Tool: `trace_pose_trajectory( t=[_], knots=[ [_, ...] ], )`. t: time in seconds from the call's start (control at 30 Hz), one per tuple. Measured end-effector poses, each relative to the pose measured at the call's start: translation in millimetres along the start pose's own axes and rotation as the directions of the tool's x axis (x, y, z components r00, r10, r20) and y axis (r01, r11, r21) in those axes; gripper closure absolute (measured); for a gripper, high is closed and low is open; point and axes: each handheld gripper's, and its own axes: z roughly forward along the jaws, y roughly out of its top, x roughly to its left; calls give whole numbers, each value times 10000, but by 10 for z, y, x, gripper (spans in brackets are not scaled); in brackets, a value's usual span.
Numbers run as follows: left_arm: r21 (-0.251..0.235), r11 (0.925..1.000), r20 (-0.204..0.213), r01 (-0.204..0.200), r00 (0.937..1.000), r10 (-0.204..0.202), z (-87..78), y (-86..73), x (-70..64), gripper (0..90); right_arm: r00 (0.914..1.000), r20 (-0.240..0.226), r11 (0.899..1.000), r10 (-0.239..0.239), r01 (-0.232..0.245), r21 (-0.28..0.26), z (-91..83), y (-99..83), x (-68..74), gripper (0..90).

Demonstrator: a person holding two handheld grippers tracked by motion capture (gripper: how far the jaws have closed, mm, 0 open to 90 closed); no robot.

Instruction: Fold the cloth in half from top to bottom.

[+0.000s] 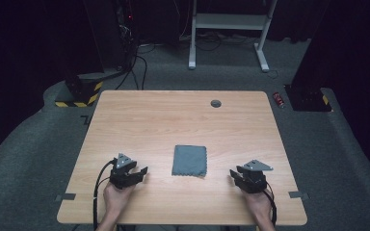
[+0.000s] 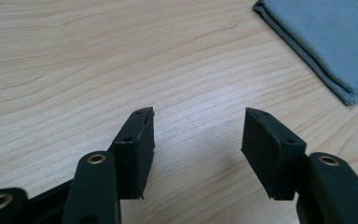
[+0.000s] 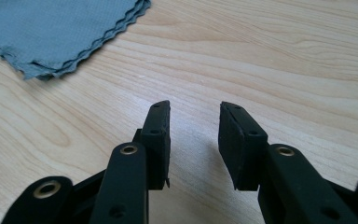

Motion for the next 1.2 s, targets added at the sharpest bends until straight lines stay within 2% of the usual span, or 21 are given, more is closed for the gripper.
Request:
trace_pose_trajectory(
  t=[0.4,0.6,0.7,1.2],
  knots=[
    [-18,9999,-377,-144,9992,143,13,-40,4,440,9994,335,9999,-33,28,148,13,-59,-42,623],
    [163,9979,-608,-627,9961,636,34,-32,-49,398,9989,471,10000,12,-16,95,13,-69,-48,570],
    [172,9978,-569,-639,9963,648,39,-33,-58,366,9992,375,9998,110,-115,137,17,-68,-64,504],
    [164,9987,-519,-476,9975,484,33,-39,-56,327,9990,434,9998,111,-119,188,46,-48,-42,417]
  ],
)
